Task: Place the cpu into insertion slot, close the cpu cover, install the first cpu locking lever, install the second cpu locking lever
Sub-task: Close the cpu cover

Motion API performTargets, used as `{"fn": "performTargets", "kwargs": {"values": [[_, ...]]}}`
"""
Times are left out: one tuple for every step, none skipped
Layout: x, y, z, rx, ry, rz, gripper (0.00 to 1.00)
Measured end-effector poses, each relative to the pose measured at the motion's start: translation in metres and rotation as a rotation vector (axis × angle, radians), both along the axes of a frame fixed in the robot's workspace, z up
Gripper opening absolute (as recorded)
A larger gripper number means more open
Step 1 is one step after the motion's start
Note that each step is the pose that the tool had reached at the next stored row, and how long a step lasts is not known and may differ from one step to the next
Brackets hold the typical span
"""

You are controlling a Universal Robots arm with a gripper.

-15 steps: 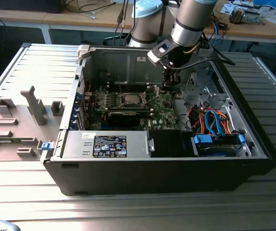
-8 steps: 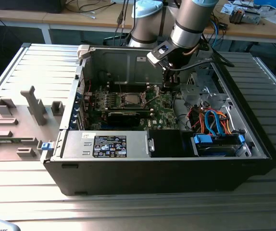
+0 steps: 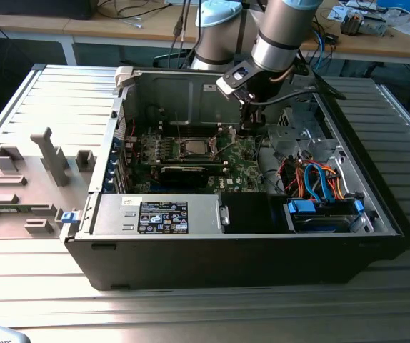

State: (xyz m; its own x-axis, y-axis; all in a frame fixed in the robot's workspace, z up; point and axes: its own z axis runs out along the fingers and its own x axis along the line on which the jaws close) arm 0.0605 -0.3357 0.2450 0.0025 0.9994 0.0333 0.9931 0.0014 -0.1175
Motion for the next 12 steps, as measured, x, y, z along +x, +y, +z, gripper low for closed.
{"fn": "performTargets", "kwargs": {"values": [[-0.0026,0.0000,0.0000,0.0000,0.0000,0.000,0.11],[-0.0045,0.0000,0.0000,0.0000,0.0000,0.000,0.11],[-0.0062,0.0000,0.0000,-0.0001,0.0000,0.000,0.11],[-0.0083,0.0000,0.0000,-0.0001,0.0000,0.000,0.11],[-0.0097,0.0000,0.0000,0.0000,0.0000,0.000,0.11],[-0.0117,0.0000,0.0000,0.0000,-0.0001,0.000,0.11],[-0.0132,0.0000,0.0000,0.0000,-0.0001,0.000,0.11],[-0.0156,0.0000,0.0000,-0.0001,-0.0002,0.000,0.11],[-0.0172,0.0000,0.0000,-0.0001,-0.0002,0.000,0.11],[-0.0189,0.0000,0.0000,0.0000,-0.0002,0.000,0.11],[-0.0202,0.0000,0.0000,0.0000,-0.0002,0.000,0.11],[-0.0232,0.0000,0.0000,0.0000,-0.0003,0.000,0.11]]}}
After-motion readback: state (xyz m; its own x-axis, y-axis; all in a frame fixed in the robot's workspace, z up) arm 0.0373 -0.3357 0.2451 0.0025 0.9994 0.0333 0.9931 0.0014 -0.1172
